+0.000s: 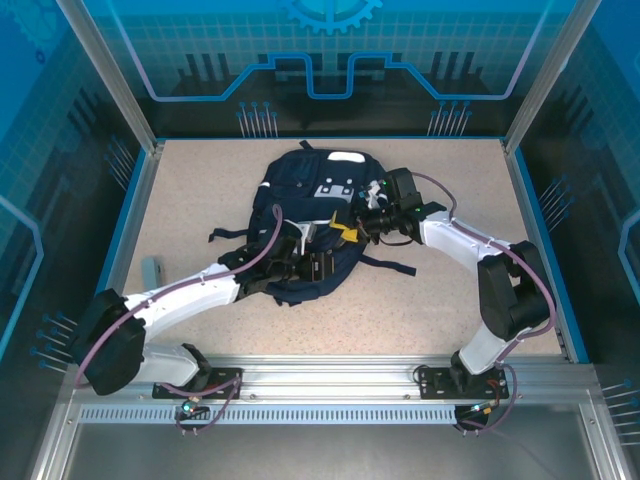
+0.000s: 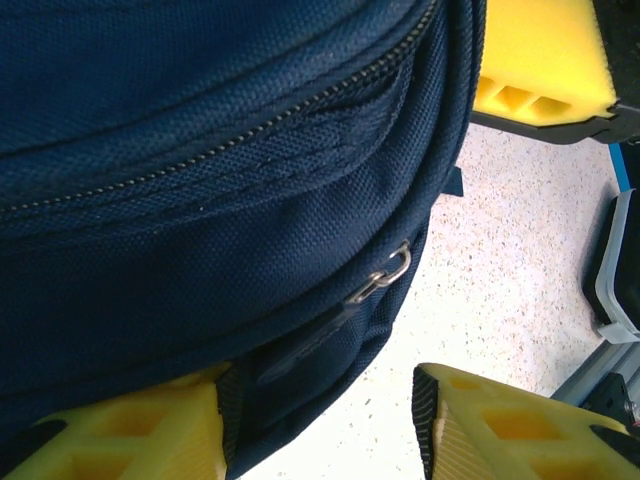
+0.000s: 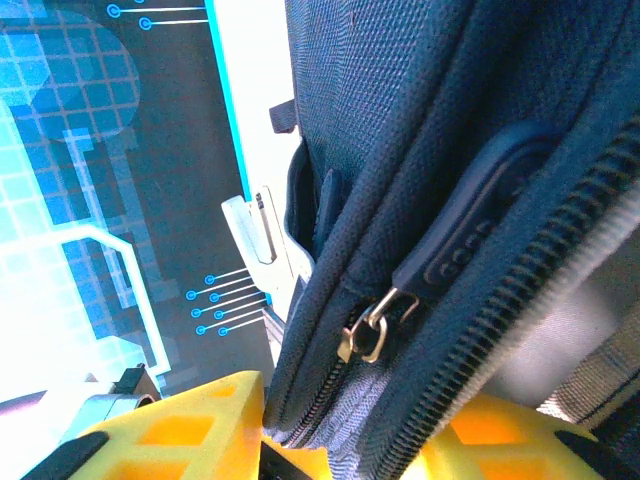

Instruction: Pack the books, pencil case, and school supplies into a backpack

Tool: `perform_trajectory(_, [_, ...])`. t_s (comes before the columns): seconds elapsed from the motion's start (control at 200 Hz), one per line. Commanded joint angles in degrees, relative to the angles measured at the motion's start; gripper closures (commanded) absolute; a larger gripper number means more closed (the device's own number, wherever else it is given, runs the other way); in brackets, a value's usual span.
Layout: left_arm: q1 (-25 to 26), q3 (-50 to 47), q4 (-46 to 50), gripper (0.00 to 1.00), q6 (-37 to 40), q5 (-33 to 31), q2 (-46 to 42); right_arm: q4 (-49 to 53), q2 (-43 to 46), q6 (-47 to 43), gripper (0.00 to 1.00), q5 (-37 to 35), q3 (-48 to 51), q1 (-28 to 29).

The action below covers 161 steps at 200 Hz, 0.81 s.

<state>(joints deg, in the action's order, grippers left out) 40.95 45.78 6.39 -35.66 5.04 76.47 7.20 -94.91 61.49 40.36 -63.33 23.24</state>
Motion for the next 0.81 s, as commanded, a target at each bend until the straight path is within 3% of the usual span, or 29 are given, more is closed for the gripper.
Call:
perform_trajectory(0.0, [0.05,-0.31,-5.10,0.50,-0.64,1.58,1.19,-3.42,0.26,-0.23,0.62,2.00,-2.15,0.84])
perform_trajectory(0.11, [0.04,-1.03,-8.63,0.54,-0.73,4.60,1.85,-3.42,0.34,-0.27,0.62,2.14,-1.98,0.84])
perform_trajectory(0.38, [-1.04,-3.35,-13.66,0.61,-1.33,0.26,2.17,-3.50,0.46,-0.41,0.63,2.12,-1.53,0.84])
perform_trajectory(0.8, [-1.39,-4.82,-18.08,0.86,-1.02,-0.64,3.74,-3.44,0.43,-0.50,0.65,2.01,-1.31,0.84])
